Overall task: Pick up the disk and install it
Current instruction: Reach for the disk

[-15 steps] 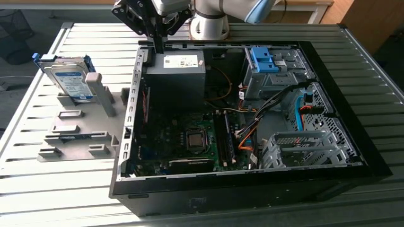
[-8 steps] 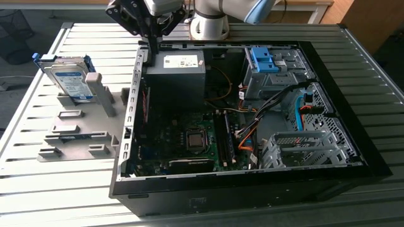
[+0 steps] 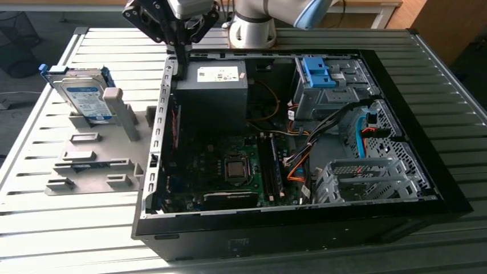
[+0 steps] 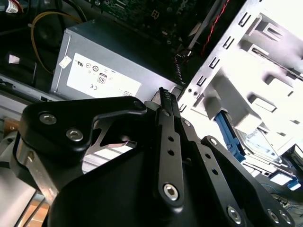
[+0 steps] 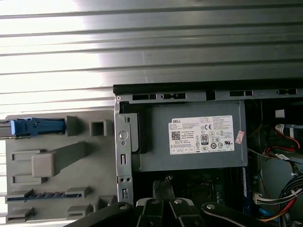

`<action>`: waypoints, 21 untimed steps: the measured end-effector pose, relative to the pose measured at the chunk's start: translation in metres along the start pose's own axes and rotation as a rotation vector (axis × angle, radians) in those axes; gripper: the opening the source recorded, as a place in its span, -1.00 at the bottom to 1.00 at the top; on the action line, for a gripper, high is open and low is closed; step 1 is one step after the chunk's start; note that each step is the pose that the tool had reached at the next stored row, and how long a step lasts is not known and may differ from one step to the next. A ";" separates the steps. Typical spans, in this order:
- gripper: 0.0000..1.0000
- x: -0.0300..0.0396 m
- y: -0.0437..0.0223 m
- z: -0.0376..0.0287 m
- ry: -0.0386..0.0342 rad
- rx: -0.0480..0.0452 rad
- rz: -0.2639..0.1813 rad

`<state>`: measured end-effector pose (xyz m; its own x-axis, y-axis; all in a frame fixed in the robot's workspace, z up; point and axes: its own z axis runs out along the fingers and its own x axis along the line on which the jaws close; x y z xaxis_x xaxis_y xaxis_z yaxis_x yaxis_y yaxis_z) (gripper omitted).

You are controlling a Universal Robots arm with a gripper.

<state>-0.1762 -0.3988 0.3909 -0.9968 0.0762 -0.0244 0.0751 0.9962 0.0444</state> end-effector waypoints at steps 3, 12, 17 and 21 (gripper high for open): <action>-0.79 0.0020 -0.0001 -0.0001 0.0000 0.0000 0.000; -0.79 0.0074 -0.0006 -0.0002 0.0001 0.0001 0.000; -0.79 0.0105 -0.0008 -0.0003 0.0000 0.0000 0.000; -0.79 0.0131 -0.0010 -0.0004 0.0000 0.0000 0.000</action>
<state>-0.1893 -0.3988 0.3909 -0.9968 0.0762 -0.0244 0.0751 0.9962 0.0443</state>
